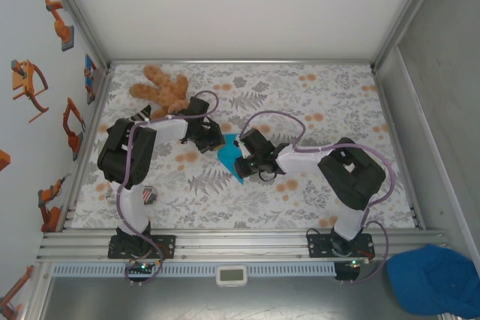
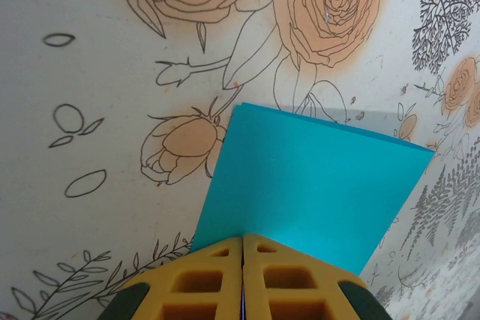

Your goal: Fold a paper plane with a square sheet of paper (pick it up from the middle)

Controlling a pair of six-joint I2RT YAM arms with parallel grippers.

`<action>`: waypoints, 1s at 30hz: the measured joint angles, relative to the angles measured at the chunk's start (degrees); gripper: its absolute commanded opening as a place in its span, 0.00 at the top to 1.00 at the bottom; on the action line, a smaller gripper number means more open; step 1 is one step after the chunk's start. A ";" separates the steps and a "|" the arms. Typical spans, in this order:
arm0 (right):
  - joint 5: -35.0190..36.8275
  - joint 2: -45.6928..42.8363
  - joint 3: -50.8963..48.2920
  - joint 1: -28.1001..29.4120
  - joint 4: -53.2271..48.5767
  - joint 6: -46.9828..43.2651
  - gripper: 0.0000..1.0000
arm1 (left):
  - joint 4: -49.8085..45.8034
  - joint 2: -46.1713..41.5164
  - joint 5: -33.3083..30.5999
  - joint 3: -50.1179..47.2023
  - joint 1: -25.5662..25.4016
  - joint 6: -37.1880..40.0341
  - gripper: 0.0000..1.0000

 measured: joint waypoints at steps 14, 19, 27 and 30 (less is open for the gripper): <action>0.00 0.13 0.00 -0.04 -0.28 0.17 1.00 | -0.59 0.37 0.42 0.61 0.00 0.68 0.93; 0.00 0.31 0.00 -0.04 -0.28 0.15 1.00 | -2.25 0.37 0.22 1.36 0.00 1.11 0.92; 0.00 0.33 0.00 -0.07 -0.28 0.15 1.00 | -4.46 -3.87 0.07 2.71 0.00 1.81 0.79; 0.00 0.33 0.00 -0.11 -0.28 0.15 1.00 | -1.03 -10.64 0.37 -0.52 -0.13 0.37 0.79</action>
